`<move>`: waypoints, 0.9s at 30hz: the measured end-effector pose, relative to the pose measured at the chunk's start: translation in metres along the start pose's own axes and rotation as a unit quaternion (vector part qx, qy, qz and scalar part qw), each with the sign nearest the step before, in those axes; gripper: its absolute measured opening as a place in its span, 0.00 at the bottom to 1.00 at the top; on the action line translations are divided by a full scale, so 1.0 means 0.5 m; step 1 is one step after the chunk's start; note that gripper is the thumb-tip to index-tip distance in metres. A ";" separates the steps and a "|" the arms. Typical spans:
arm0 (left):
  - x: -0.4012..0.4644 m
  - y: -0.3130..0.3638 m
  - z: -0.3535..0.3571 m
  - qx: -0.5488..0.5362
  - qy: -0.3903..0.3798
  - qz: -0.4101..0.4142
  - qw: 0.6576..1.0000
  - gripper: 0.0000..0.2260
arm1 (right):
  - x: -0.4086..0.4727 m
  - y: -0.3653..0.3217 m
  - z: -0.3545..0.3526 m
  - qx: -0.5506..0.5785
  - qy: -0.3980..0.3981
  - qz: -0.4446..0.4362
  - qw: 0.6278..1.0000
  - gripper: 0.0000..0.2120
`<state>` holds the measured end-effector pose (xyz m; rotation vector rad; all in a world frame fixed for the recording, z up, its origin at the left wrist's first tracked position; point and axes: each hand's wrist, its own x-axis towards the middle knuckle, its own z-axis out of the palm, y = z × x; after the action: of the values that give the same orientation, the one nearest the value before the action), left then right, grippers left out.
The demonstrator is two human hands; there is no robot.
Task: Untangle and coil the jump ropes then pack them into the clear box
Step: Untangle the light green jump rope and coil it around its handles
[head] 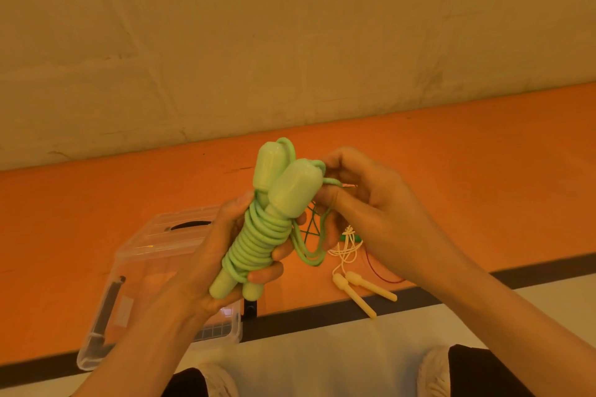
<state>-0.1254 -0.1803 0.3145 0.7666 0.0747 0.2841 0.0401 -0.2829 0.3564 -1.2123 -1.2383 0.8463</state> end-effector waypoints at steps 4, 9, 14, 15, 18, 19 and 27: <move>0.001 0.005 0.011 0.134 0.091 0.010 0.987 0.21 | -0.005 -0.002 -0.003 0.065 0.012 0.026 0.998 0.02; -0.009 0.015 0.016 0.249 0.101 0.013 0.963 0.21 | -0.007 0.000 -0.023 0.107 -0.059 0.088 0.989 0.02; -0.014 0.016 0.020 0.221 0.070 0.018 0.973 0.25 | -0.004 -0.008 -0.048 0.204 -0.156 0.117 0.959 0.06; -0.014 0.018 0.019 0.211 0.072 0.019 0.975 0.26 | -0.003 -0.010 -0.049 0.213 -0.161 0.123 0.956 0.06; -0.015 0.023 0.018 0.230 0.073 0.025 0.970 0.25 | -0.001 -0.002 -0.045 0.251 -0.161 0.159 0.941 0.07; -0.016 0.024 0.019 0.239 0.071 0.026 0.968 0.23 | -0.001 0.003 -0.043 0.274 -0.163 0.171 0.932 0.07; -0.032 0.039 0.032 0.329 0.030 0.042 0.943 0.19 | 0.002 -0.008 -0.064 0.266 -0.247 0.252 0.897 0.14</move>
<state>-0.1424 -0.1823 0.3390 1.4291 0.1999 0.3698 0.0711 -0.2895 0.3637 -0.8880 -0.9709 1.8357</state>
